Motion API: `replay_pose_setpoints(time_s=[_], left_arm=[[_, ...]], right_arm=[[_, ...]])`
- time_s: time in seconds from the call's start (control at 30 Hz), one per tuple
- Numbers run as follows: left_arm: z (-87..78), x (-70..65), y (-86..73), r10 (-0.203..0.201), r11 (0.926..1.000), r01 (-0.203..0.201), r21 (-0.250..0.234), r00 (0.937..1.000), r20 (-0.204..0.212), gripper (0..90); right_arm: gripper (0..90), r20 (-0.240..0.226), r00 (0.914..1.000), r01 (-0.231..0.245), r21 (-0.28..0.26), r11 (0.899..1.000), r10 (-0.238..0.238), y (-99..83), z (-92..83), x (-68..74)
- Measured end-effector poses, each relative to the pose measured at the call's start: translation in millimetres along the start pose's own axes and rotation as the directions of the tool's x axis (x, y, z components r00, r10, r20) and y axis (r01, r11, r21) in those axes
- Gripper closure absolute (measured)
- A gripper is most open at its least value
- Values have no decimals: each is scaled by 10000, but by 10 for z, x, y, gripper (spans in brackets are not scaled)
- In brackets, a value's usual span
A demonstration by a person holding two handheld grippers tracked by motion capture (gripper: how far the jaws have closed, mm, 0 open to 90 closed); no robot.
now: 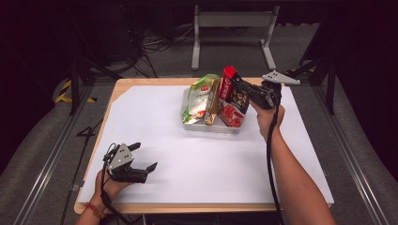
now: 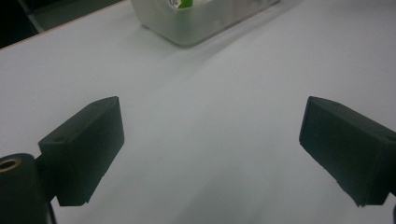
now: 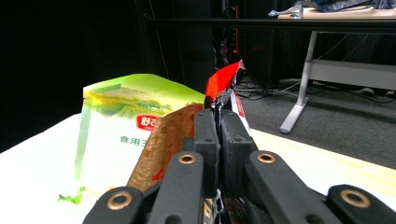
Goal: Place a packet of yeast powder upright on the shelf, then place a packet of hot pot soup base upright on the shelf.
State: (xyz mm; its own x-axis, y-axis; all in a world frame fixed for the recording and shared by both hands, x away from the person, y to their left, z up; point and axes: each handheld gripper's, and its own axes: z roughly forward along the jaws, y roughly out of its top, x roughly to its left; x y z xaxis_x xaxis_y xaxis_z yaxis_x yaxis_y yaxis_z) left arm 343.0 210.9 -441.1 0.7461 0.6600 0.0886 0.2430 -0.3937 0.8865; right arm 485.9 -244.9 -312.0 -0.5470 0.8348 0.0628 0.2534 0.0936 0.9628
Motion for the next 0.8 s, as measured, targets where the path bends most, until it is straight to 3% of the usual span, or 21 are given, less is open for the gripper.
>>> replay_pose_setpoints(time_s=[0.47, 0.8], left_arm=[[-5, -12, -17, 7, 9999, -7, 122, 10000, -15, 72], [6, -19, -8, 30, 10000, -29, 72, 10000, -65, 71]], right_arm=[[858, -171, 9994, 300, 311, 9991, -295, 12, -15, -24], [797, -108, 9980, 631, 500, 9968, -626, 4, -67, -14]])
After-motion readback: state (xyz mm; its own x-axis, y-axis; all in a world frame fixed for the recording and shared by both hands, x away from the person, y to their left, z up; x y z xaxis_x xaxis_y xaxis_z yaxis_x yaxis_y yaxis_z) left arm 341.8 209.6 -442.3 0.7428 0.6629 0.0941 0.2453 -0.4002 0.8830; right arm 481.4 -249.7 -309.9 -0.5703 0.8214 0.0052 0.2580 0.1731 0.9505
